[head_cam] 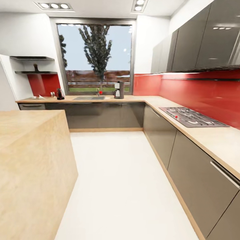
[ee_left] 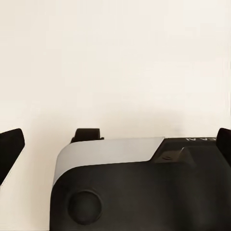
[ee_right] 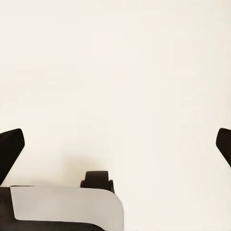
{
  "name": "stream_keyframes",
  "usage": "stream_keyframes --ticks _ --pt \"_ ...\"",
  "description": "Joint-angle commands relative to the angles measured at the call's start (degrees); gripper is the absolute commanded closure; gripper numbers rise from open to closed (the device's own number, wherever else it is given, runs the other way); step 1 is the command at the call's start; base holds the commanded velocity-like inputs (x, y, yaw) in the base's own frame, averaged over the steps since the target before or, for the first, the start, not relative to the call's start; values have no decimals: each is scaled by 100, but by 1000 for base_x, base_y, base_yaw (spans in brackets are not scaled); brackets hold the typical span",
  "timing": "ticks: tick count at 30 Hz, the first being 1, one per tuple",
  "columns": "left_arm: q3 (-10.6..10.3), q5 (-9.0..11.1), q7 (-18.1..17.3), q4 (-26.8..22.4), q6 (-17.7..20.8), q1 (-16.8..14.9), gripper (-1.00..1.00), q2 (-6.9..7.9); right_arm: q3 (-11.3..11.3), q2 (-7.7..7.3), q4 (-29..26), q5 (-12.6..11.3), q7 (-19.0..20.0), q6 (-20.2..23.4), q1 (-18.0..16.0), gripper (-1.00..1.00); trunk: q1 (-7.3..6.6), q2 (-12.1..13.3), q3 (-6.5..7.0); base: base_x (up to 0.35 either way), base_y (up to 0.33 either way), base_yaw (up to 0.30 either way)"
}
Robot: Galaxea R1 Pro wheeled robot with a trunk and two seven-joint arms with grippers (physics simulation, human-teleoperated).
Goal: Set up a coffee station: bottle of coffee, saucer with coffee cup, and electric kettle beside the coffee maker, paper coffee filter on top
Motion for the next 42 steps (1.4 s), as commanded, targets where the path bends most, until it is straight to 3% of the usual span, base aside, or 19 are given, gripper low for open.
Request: stream_keyframes --ticks 1,16,23,42 --pt "1 2 -1 -7 -8 2 -100 0 1 -1 4 1 1 -19 -3 -100 3 -2 -5 327 0 0" --pt "9 8 -1 -12 -8 2 -100 3 1 -1 4 1 1 -19 -3 -100 3 -2 -5 327 0 0" --pt "236 18 -1 -57 8 2 -100 -6 1 -1 4 -13 1 -19 -3 -100 3 -2 -5 327 0 0" --pt "291 22 -18 -93 -16 2 -100 -24 1 -1 9 -16 1 -19 -3 -100 3 -2 -5 327 0 0"
